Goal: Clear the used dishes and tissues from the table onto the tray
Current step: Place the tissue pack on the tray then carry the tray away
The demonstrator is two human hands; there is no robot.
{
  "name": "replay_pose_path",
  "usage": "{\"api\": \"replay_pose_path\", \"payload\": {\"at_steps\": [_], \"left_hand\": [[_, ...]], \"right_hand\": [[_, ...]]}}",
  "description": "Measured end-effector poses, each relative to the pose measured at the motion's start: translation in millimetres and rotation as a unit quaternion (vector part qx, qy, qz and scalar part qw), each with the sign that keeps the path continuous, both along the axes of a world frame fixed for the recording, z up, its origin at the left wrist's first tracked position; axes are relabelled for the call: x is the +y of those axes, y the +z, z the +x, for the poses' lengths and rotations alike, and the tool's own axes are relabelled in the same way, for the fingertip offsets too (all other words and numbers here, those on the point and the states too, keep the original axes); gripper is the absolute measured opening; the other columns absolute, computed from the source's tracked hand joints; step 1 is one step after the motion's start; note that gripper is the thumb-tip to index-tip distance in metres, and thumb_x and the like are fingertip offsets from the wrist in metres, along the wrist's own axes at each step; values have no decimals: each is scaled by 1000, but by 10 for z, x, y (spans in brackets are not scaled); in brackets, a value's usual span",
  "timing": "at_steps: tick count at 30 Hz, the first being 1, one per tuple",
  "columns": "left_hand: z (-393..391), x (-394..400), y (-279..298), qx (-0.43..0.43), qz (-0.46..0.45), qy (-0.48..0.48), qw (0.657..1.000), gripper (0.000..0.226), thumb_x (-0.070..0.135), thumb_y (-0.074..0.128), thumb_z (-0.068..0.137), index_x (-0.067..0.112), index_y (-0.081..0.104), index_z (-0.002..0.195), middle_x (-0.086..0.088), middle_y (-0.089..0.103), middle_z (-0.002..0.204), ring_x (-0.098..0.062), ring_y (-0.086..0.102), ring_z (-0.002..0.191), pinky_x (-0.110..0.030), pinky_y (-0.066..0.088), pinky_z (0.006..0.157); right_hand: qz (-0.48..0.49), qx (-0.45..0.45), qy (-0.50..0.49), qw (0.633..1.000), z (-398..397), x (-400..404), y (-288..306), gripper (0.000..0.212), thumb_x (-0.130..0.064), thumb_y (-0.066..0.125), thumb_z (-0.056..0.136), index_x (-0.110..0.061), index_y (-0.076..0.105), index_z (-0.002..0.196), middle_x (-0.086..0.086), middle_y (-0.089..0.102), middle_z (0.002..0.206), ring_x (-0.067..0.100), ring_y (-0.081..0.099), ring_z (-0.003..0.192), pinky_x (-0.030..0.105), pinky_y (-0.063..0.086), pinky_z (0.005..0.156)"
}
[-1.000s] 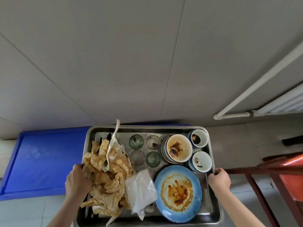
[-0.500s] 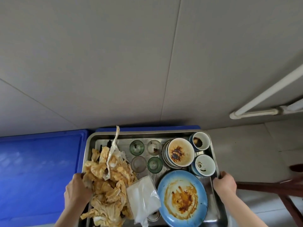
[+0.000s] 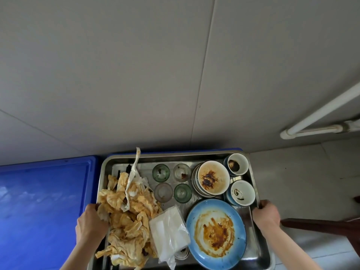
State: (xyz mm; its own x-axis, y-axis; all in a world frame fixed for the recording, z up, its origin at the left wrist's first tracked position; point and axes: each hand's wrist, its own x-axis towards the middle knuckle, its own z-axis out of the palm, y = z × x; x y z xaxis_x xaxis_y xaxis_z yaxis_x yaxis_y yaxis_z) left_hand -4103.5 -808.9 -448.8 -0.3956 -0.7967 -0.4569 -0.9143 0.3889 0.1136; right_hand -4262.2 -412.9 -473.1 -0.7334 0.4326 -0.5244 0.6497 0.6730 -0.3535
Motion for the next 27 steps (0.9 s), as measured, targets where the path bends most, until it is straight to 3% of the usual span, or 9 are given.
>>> {"api": "replay_pose_path", "payload": {"at_steps": [10, 16, 27], "left_hand": [[-57, -92, -191, -6, 4, -5, 1000, 37, 1, 60, 78, 2, 54, 115, -23, 61, 90, -37, 52, 80, -40, 39, 64], [-89, -120, -254, 1, 3, -6, 1000, 34, 3, 61, 80, 2, 54, 113, -21, 60, 86, -33, 48, 75, -39, 38, 61], [-104, -122, -279, 5, 12, -4, 1000, 32, 3, 64, 79, 1, 53, 109, -12, 51, 76, -29, 47, 70, -37, 37, 58]], "right_hand": [[10, -2, 7, 1000, -21, -95, -147, 4, -3, 56, 85, -6, 54, 85, 15, 57, 84, 39, 57, 94, 33, 38, 73], [15, 4, -3, 1000, -14, -105, -178, 9, 0, 54, 85, -9, 51, 81, 10, 52, 77, 28, 47, 75, 32, 39, 70], [29, -6, 0, 1000, -34, -130, -212, 3, -1, 56, 85, -3, 56, 86, 14, 56, 82, 33, 54, 83, 30, 37, 69]]}}
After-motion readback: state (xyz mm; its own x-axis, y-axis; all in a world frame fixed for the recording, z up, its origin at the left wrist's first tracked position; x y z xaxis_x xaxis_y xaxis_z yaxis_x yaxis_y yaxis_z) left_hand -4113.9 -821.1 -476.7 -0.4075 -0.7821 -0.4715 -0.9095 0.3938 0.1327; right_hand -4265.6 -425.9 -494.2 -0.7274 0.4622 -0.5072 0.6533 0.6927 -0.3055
